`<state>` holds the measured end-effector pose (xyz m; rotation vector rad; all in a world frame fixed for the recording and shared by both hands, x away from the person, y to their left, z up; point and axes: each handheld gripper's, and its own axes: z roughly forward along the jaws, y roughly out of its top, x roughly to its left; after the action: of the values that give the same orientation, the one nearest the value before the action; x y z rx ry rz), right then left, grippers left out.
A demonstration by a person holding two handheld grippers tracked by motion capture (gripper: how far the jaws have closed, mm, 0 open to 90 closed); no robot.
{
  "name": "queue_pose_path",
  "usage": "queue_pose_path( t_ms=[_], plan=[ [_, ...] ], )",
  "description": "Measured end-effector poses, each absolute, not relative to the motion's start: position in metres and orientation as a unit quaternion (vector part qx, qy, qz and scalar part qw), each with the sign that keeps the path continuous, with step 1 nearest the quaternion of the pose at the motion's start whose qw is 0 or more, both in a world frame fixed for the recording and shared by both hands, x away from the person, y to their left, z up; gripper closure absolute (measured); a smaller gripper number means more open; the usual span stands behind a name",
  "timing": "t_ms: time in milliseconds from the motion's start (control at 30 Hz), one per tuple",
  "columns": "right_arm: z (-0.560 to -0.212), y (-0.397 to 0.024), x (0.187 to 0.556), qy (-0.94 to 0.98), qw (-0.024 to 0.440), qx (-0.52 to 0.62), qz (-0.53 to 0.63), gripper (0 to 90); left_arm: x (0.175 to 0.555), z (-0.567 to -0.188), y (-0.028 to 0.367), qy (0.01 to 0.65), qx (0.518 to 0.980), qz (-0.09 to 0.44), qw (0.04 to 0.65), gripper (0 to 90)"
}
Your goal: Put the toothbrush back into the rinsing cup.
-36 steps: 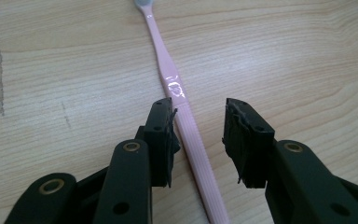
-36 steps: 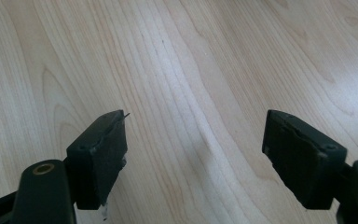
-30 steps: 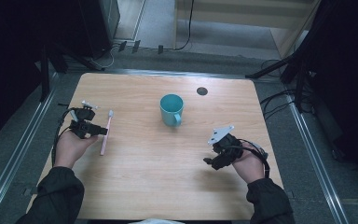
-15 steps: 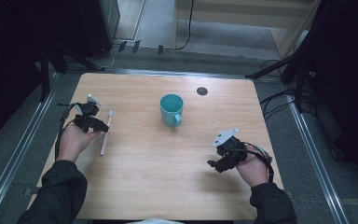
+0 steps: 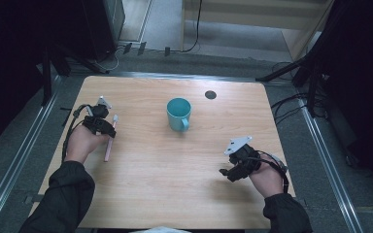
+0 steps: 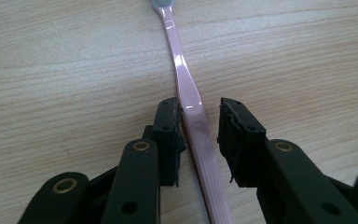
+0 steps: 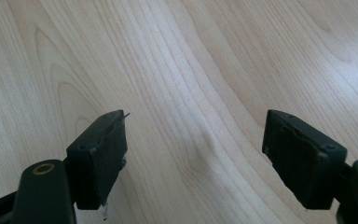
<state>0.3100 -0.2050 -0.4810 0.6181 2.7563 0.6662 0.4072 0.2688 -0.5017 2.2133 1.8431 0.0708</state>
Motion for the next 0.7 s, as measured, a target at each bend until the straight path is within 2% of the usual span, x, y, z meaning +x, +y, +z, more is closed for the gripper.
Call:
queue_pose_path(
  t_ms=[700],
  plan=[
    [-0.4829, -0.2038, 0.3096, 0.946, 0.116, 0.210, 0.219, 21.9, 0.4114, -0.5054, 0.2614, 0.637, 0.767, 0.004, 0.075, 76.1]
  ],
)
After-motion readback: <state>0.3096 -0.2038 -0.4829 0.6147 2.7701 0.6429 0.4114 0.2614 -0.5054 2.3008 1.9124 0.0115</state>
